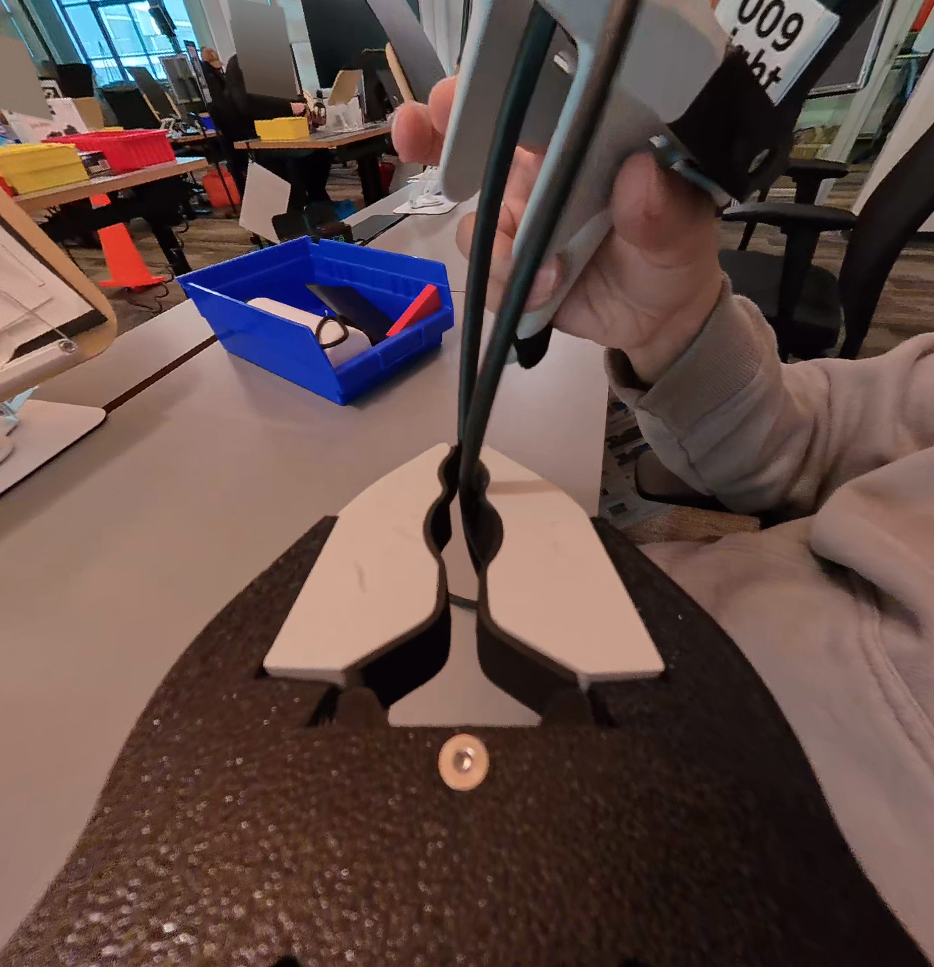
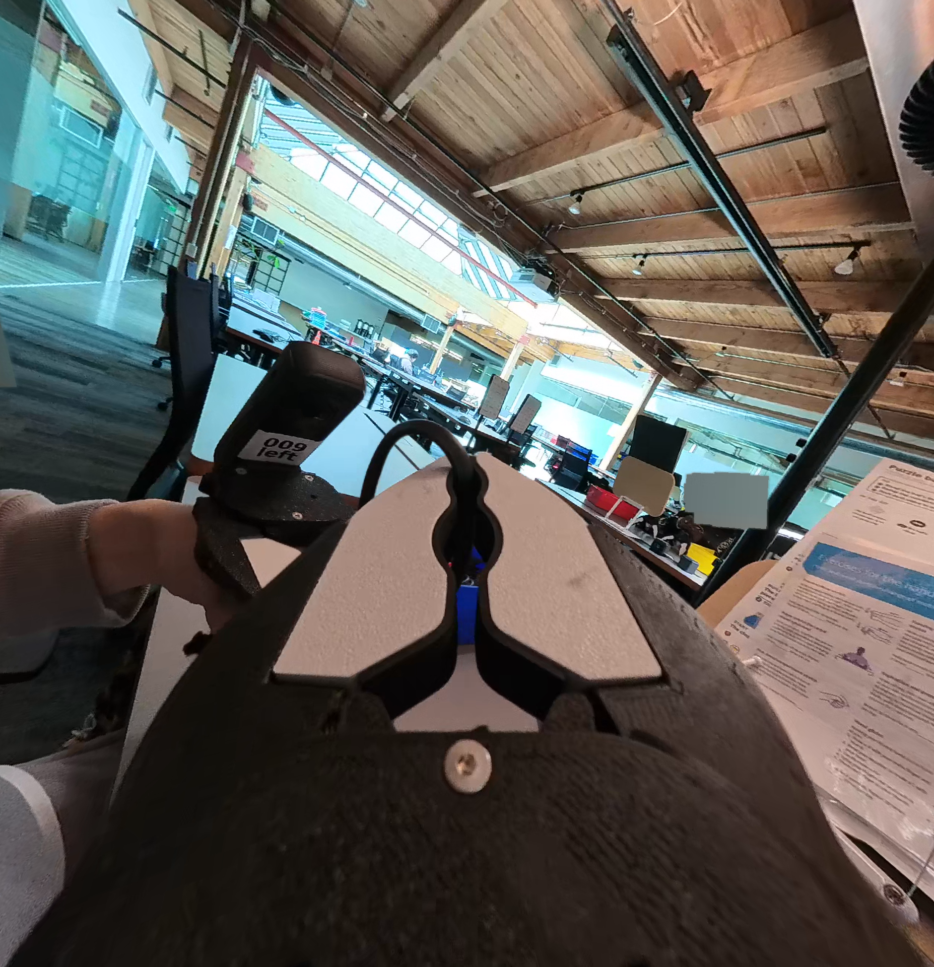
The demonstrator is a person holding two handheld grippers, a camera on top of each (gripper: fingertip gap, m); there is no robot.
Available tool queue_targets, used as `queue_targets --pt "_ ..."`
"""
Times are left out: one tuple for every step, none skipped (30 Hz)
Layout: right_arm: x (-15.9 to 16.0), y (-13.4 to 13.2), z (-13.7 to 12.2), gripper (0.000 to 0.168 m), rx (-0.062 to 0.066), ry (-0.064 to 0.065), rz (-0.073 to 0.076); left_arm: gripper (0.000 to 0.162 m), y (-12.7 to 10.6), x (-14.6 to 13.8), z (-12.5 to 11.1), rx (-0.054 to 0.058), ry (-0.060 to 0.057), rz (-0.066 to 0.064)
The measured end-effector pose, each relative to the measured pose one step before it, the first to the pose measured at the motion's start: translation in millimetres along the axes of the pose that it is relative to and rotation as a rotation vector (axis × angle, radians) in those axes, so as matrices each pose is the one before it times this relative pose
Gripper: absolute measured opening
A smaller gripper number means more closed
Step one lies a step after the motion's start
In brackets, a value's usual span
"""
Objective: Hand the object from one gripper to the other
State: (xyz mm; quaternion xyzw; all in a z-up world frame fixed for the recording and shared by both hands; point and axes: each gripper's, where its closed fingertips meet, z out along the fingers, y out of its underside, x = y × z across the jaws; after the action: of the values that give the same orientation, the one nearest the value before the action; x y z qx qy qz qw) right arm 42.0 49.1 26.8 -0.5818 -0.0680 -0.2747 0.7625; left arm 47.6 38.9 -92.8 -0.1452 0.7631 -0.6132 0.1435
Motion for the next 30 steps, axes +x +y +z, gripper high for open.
queue_targets --pt "1.31 0.92 -0.46 0.000 -0.0019 0.0005 0.0082 0.003 0.20 0.34 -0.65 -0.0010 0.0109 -0.0052" --pt "0.84 1.56 0.01 0.000 -0.0014 0.0012 0.0086 0.003 0.31 -1.48 -0.48 -0.0058 -0.0019 -0.0055" --pt "0.53 3.81 0.76 0.000 -0.0108 0.0025 0.0069 0.003 0.90 -4.68 -0.54 -0.0102 -0.0254 -0.0017" --pt "0.28 6.43 1.33 0.000 -0.0246 0.0014 0.0042 0.003 0.64 -5.41 -0.81 -0.0074 -0.0305 0.0008" --pt "0.03 8.41 1.97 0.007 -0.0338 -0.0023 0.0090 0.003 -0.64 -5.47 -1.07 0.0052 -0.0288 -0.0105" --pt "0.04 10.30 2.76 0.020 -0.0451 -0.0055 0.0278 0.003 -2.73 -4.86 -1.85 0.0226 -0.0198 -0.0260" --pt "0.18 11.62 3.55 0.033 -0.0531 -0.0105 0.0450 0.003 -4.93 -3.54 -2.74 0.0377 -0.0063 -0.0388" --pt "0.25 10.47 3.75 0.046 -0.0447 -0.0140 0.0521 0.003 -5.83 -2.32 -3.51 0.0392 0.0042 -0.0388" --pt "2.70 7.01 3.22 0.059 -0.0195 -0.0002 0.0548 0.003 -5.98 -1.78 -4.04 0.0350 0.0045 -0.0248" --pt "2.39 4.29 2.59 0.061 0.0017 -0.0060 0.0520 0.003 -5.96 -2.25 -4.34 0.0300 -0.0049 -0.0090" --pt "0.99 4.32 2.50 0.061 0.0015 -0.0167 0.0572 0.003 -5.21 -2.21 -4.17 0.0220 -0.0116 0.0018" --pt "0.25 7.08 3.01 0.066 -0.0186 -0.0224 0.0641 0.003 -4.27 -1.31 -3.89 0.0129 -0.0104 0.0061" --pt "-1.74 10.95 3.59 0.074 -0.0470 -0.0376 0.0551 0.003 -4.21 -0.63 -3.44 0.0107 -0.0101 0.0045" --pt "-4.23 13.90 4.04 0.079 -0.0653 -0.0546 0.0357 0.003 -4.48 -0.49 -3.06 0.0118 -0.0118 0.0030" --pt "-5.29 15.06 4.43 0.081 -0.0705 -0.0581 0.0198 0.003 -4.69 -0.37 -2.85 0.0125 -0.0133 0.0025" --pt "-5.56 13.38 5.05 0.082 -0.0582 -0.0531 0.0088 0.003 -4.60 0.10 -2.58 0.0137 -0.0100 0.0025" --pt "-6.30 9.58 5.71 0.082 -0.0329 -0.0472 -0.0011 0.002 -4.54 0.70 -2.29 0.0160 -0.0063 0.0025" --pt "-5.99 5.09 6.55 0.075 -0.0041 -0.0345 -0.0107 0.002 -3.96 1.49 -1.86 0.0144 -0.0015 0.0012" --pt "-6.36 2.82 7.20 0.070 0.0064 -0.0284 -0.0155 0.003 -3.36 2.08 -1.40 0.0112 0.0041 -0.0011" --pt "-7.03 2.03 7.28 0.068 0.0031 -0.0297 -0.0197 0.002 -2.72 2.15 -0.91 0.0093 0.0055 -0.0023" --pt "-6.28 0.70 6.77 0.067 0.0062 -0.0244 -0.0184 0.002 -2.17 1.90 -0.69 0.0068 0.0043 0.0010" --pt "-6.42 0.09 5.60 0.064 0.0101 -0.0275 -0.0118 0.002 -0.83 2.04 -0.32 -0.0006 0.0058 0.0050" --pt "-6.69 0.37 4.43 0.063 0.0076 -0.0333 -0.0065 0.002 0.38 1.97 0.12 -0.0058 0.0068 0.0049" --pt "-5.65 -0.10 3.19 0.062 0.0115 -0.0311 -0.0040 0.002 1.01 1.64 0.35 -0.0075 0.0061 0.0048" --pt "-5.63 -1.21 1.48 0.061 0.0209 -0.0369 0.0000 0.002 0.96 0.89 0.45 -0.0058 0.0020 0.0057" --pt "-5.79 -1.50 0.10 0.056 0.0215 -0.0440 0.0106 0.003 0.64 0.47 0.36 -0.0036 0.0005 0.0065" --pt "-3.17 -1.22 -0.91 0.051 0.0172 -0.0322 0.0213 0.003 0.39 0.00 0.20 -0.0026 -0.0009 0.0053" --pt "1.44 -0.55 -1.70 0.039 0.0089 -0.0050 0.0209 0.002 0.31 -0.29 0.10 -0.0008 -0.0013 0.0031" --pt "4.54 0.32 -2.09 0.023 0.0010 0.0168 0.0133 0.002 -0.21 -0.14 -0.15 0.0022 -0.0005 -0.0001" --pt "4.09 0.01 -1.64 0.019 0.0044 0.0154 0.0068 0.002 -0.36 -0.16 -0.13 0.0025 0.0006 -0.0028"
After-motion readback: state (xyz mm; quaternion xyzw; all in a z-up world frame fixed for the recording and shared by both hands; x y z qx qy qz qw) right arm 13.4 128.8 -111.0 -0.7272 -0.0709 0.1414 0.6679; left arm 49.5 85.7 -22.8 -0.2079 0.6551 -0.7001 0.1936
